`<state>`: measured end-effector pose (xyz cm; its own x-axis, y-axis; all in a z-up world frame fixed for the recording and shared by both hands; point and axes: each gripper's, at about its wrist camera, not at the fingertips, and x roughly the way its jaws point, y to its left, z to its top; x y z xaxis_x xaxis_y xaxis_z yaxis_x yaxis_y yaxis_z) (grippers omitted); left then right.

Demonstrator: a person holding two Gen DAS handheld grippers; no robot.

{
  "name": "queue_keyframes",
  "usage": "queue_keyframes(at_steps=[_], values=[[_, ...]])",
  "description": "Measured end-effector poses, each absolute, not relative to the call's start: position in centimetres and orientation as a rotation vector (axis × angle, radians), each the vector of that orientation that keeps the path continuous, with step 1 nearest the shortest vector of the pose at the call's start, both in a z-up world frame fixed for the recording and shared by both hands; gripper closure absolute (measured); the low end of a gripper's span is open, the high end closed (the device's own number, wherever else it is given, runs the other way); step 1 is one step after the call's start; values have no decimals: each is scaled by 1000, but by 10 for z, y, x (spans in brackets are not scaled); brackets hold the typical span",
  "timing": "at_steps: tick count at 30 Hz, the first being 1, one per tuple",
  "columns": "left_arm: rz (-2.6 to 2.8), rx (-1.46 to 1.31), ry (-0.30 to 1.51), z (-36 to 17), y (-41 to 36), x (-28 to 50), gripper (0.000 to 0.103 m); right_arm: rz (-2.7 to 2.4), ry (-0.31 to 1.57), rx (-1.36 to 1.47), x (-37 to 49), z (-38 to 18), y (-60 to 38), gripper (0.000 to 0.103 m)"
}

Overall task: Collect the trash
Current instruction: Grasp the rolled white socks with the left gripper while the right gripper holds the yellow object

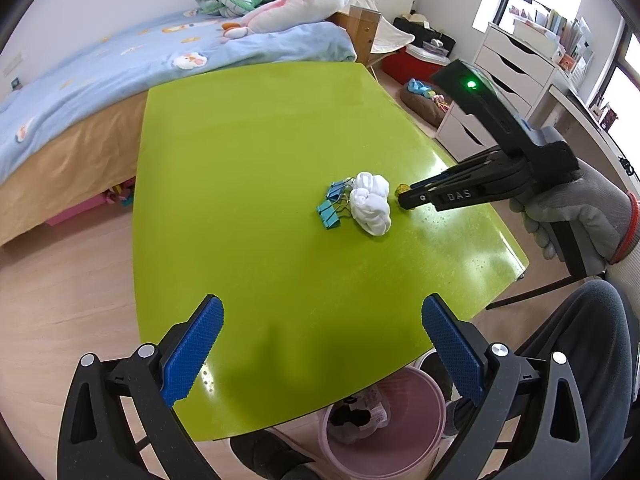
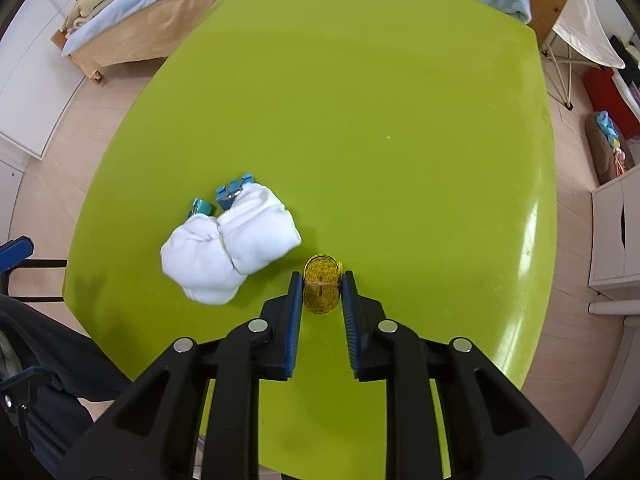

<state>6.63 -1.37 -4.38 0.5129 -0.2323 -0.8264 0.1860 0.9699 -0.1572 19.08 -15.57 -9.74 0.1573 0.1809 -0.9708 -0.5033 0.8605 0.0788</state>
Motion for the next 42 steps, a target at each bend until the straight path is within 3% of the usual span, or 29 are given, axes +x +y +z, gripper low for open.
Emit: queue_keyframes(at_steps=[11, 24, 32, 35, 37, 42], values=[[-299, 15, 1031, -33, -39, 107, 8, 502, 1307, -203, 176, -73, -185, 84], [-300, -103, 1241, -65, -68, 171, 8, 471, 1307, -183, 172, -71, -217, 84], [-259, -203, 1297, -85, -67, 183, 41, 472, 1304, -165, 172, -71, -227, 84], [-254, -219, 1298, -87, -68, 185, 58, 471, 1304, -162, 171, -71, -229, 84], [-249, -221, 1296, -88, -68, 185, 78, 470, 1304, -160, 171, -72, -230, 84], [-255, -194, 1275, -84, -72, 184, 87, 477, 1299, -157, 171, -72, -229, 84]])
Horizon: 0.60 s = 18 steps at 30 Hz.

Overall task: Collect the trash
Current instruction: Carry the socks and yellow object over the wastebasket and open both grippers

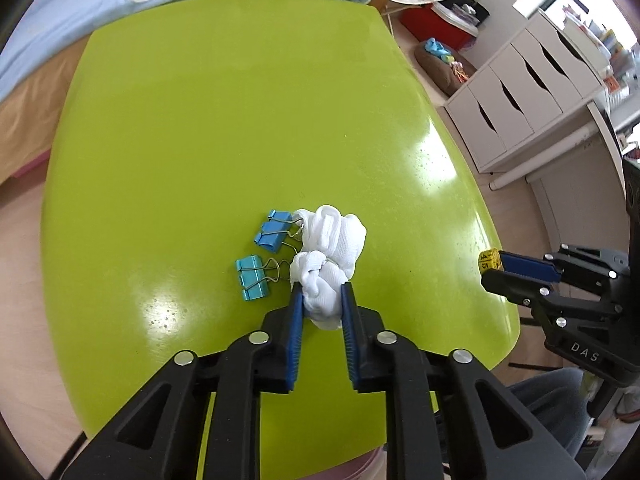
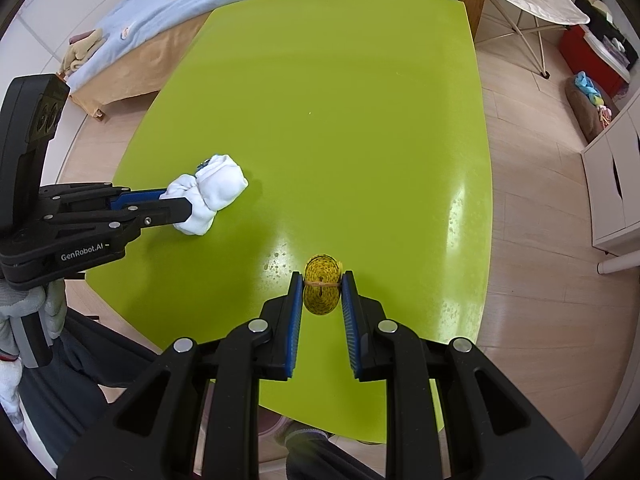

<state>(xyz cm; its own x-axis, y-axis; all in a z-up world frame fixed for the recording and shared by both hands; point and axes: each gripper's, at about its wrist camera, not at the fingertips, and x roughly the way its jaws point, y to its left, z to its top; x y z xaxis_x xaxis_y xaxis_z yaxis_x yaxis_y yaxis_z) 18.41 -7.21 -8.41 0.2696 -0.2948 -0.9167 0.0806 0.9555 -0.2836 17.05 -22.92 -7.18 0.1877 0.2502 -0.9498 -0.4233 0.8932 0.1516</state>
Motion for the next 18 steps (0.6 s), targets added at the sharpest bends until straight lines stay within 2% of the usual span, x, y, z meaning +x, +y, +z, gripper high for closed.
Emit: queue_keyframes(at_steps=[18], values=[[-292, 10, 1088, -20, -77, 118, 87, 557, 1171, -157, 128, -32, -207, 84]])
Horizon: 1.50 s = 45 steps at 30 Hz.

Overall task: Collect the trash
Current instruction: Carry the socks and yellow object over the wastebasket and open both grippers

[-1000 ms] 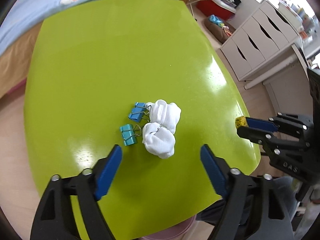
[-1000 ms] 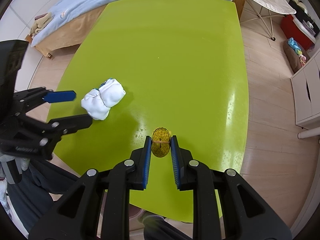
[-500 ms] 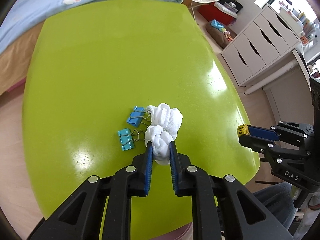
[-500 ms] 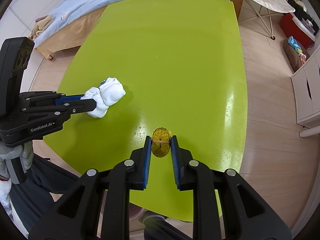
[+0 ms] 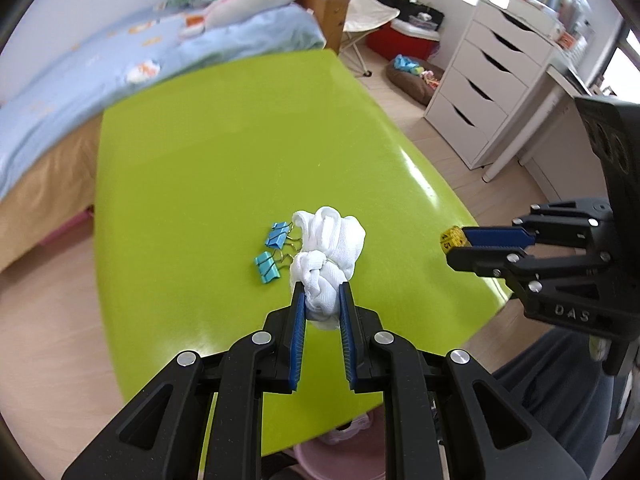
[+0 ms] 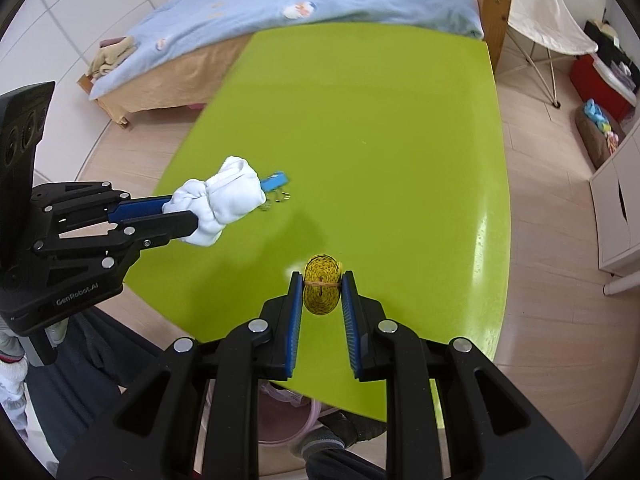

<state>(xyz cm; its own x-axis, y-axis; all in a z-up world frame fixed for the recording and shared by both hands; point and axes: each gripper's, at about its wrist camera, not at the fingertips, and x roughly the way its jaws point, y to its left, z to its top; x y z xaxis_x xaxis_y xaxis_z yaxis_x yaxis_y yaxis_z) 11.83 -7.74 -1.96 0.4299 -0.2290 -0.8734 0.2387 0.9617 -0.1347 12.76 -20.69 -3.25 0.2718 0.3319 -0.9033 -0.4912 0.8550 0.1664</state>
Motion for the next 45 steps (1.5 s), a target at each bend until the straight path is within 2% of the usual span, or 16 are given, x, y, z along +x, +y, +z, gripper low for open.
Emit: queue_keyframes(at_steps=[9, 19, 34, 45], values=[[-295, 59, 990, 7, -71, 60, 87, 575, 1075, -210, 78, -8, -198, 84], [-274, 42, 945, 8, -57, 4, 87, 616, 1018, -239, 17, 3, -196, 84], [-302, -1, 966, -3, -51, -54, 87, 716, 1076, -241, -55, -15, -189, 84], [-308, 9, 961, -1, -49, -66, 87, 778, 1113, -221, -61, -23, -181, 83]])
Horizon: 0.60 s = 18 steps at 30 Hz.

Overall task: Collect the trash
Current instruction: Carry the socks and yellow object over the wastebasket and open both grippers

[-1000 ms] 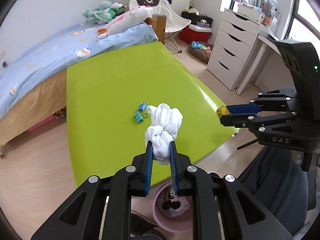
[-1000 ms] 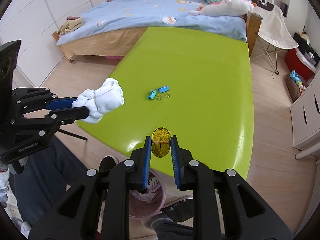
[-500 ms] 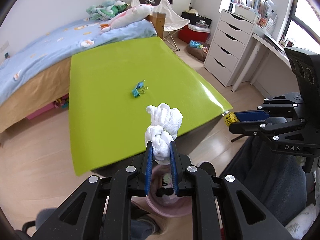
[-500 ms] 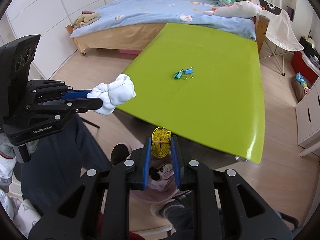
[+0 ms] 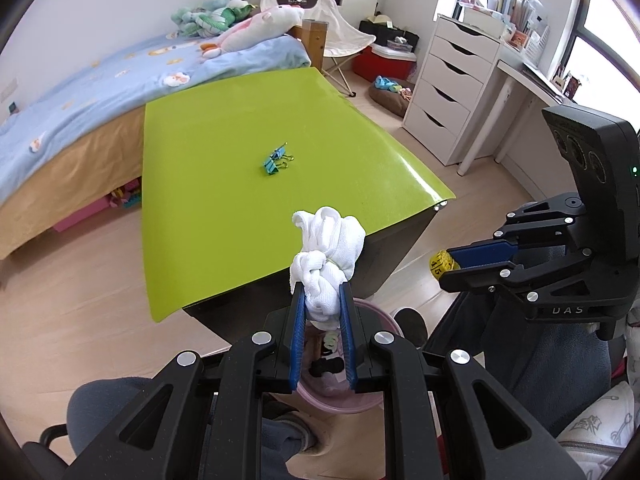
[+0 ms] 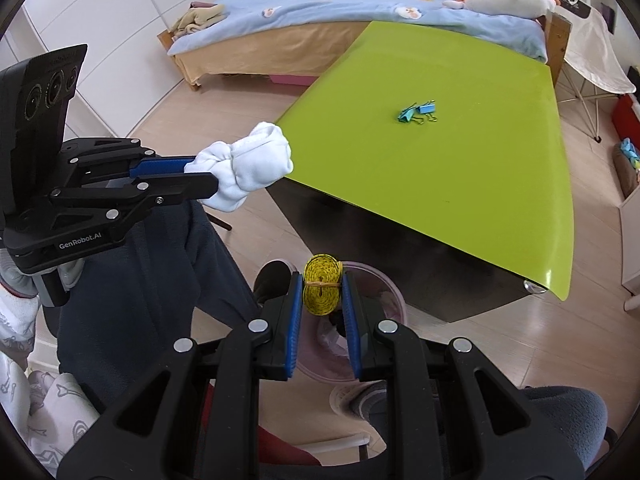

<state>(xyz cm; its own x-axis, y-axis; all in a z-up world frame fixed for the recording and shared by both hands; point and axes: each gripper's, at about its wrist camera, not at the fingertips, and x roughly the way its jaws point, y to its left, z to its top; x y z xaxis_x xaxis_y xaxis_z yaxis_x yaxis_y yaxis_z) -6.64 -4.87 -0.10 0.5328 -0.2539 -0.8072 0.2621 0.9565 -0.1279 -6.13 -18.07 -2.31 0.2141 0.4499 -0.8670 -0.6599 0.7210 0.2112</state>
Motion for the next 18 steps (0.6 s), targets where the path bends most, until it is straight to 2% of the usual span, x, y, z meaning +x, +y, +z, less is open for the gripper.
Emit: queue_keyframes(at_steps=[2, 3, 5, 7, 9, 10, 14, 18], values=[[-310, 14, 959, -1, -49, -68, 87, 775, 1113, -217, -61, -23, -182, 81], [-315, 16, 960, -1, -50, -68, 87, 771, 1113, -215, -60, -24, -183, 76], [-319, 21, 960, 0, -52, -69, 87, 759, 1108, -203, -58, -23, -185, 47], [-325, 22, 961, 0, -53, -69, 87, 753, 1099, -189, -57, -21, -189, 34], [-332, 24, 964, -1, -54, -69, 87, 740, 1092, -184, -57, -20, -191, 25], [-336, 26, 966, -1, -55, -69, 87, 728, 1087, -179, -56, -19, -194, 15], [-355, 34, 974, -3, -61, -70, 87, 698, 1071, -147, -55, -14, -204, 6], [-378, 45, 986, -5, -66, -70, 87, 671, 1062, -129, -53, -12, -214, 5]])
